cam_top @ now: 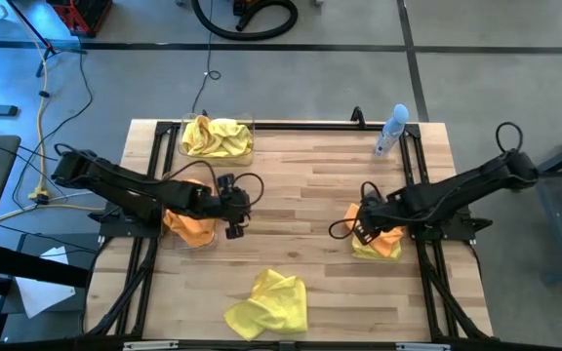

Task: Sort microfiber towel by color & place in baskets
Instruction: Put the orange microfiber towel into the bottom transparent bin

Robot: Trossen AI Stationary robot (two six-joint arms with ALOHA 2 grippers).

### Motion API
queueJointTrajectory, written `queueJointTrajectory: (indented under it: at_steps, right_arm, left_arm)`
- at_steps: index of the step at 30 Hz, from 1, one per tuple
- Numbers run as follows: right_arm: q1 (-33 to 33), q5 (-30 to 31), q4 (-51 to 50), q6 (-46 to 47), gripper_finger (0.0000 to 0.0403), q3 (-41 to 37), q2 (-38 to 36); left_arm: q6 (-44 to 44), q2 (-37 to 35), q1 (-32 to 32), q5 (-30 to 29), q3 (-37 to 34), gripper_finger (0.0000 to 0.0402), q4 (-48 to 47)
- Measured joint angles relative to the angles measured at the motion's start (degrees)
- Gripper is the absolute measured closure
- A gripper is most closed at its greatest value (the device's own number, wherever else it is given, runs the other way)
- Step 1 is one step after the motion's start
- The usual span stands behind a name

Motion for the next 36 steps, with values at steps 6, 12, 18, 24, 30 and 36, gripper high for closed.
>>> queueJointTrajectory:
  at_steps: [6,12,18,24,30,36]
  right_arm:
    - [-0.03,-0.78,4.22,0.72,0.0283,-4.57,5.64]
    - [-0.03,-0.94,7.58,0.28,0.0301,-7.0,10.84]
    - [-0.03,-1.44,4.69,-0.76,0.0393,-5.44,11.09]
    - [-0.03,3.2,-8.32,-2.07,0.0386,4.3,8.19]
    - [-0.03,13.24,-17.2,-6.24,0.0395,17.68,7.52]
    - [-0.38,23.99,-5.95,-21.16,0.04,25.71,7.52]
  left_arm:
    - [-0.59,-2.84,-0.04,0.03,-4.19,0.0237,5.23]
    - [-2.61,-3.0,-0.04,0.22,-5.73,0.0237,5.54]
    - [-3.04,-2.97,-0.04,0.21,-5.95,0.0237,7.12]
    - [-2.51,-2.97,-0.04,0.19,-5.95,0.0237,13.16]
    - [5.69,-2.95,-0.04,0.21,-5.95,0.0237,21.6]
    - [19.39,-2.95,-0.04,0.2,-5.95,0.0237,34.7]
